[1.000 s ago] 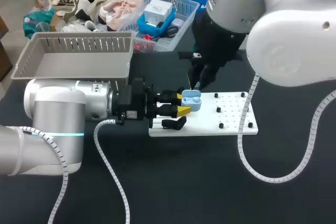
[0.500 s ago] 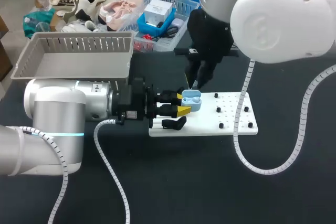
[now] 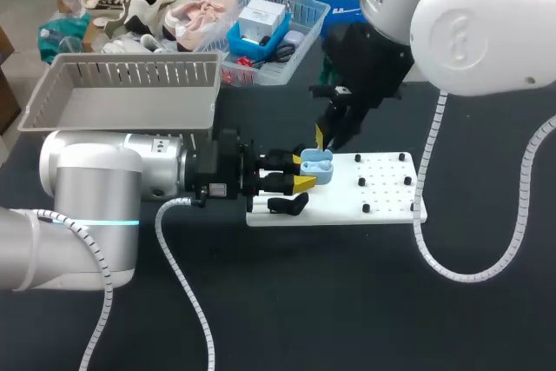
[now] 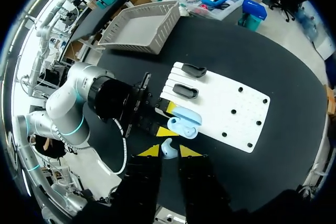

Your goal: Pick up each earbud case from the left stands, insert the matching earbuds, close the lid, and place the case in the box.

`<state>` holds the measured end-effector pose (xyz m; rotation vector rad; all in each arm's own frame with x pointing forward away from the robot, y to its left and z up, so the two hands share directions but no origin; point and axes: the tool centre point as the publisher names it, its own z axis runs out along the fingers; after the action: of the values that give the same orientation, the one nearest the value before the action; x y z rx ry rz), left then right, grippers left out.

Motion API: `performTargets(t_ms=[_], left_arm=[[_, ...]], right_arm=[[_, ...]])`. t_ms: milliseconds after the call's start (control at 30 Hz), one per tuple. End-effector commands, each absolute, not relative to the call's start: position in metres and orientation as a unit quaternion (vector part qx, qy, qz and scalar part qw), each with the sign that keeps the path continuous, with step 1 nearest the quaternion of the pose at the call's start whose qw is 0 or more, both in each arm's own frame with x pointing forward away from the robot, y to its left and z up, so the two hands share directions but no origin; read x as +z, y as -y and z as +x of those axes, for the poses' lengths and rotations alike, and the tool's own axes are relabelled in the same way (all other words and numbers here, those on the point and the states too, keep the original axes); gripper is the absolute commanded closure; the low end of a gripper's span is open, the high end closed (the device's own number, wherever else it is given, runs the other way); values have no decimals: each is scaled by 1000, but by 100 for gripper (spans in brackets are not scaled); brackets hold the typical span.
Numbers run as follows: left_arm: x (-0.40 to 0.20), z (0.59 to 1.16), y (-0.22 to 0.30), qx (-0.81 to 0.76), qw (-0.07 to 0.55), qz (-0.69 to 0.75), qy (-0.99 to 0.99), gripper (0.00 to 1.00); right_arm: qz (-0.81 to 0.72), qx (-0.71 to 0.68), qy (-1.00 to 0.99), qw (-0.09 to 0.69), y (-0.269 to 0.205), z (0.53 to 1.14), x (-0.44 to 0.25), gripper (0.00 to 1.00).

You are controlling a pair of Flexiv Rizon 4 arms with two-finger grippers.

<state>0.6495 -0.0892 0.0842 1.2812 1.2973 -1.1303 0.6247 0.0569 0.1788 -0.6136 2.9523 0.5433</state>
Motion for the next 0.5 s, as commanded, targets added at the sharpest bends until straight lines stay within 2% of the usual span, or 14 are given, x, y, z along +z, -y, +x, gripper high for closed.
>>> performTargets(t_ms=[33,500], left_arm=[[84,648,90,-461,480,523,-533,100],[84,648,90,-461,480,523,-533,100]], right_arm=[[-208,158,-965,34,-67,630,182,100],[-208,107,-971,49,-71,629,164,100]])
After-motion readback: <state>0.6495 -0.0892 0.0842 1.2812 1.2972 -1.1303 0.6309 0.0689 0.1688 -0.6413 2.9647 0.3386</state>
